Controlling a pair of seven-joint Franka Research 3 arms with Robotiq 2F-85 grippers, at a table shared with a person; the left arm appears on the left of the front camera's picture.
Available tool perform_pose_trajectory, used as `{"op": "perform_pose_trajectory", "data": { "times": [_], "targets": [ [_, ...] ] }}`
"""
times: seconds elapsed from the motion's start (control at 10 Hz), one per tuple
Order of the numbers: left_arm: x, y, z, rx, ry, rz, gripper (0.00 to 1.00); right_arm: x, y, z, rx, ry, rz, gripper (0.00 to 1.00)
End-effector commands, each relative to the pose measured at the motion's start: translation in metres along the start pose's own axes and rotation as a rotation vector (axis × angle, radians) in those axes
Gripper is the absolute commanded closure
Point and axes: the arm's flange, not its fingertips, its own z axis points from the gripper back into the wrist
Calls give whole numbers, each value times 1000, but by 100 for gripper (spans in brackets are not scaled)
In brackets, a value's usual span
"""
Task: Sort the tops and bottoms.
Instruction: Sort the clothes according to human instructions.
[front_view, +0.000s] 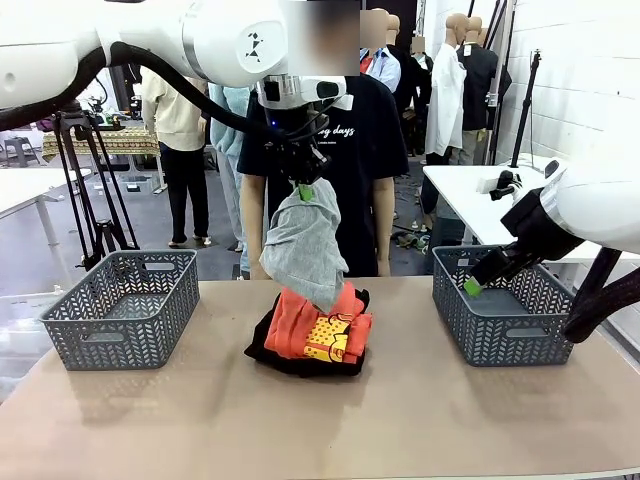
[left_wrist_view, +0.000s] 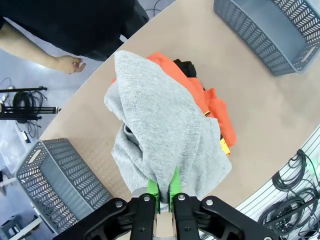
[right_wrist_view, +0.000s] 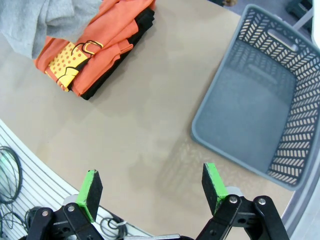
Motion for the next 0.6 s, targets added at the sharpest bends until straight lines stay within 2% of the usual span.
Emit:
{"op": "perform_pose_trajectory", "data": {
  "times": [0.0,0.5],
  "targets": [
    [0,0,4,2,-7,0,100,-4,0,-2,21,0,-4,0],
    [0,0,4,2,-7,0,100,-4,0,-2,21,0,-4,0]
  ]
}}
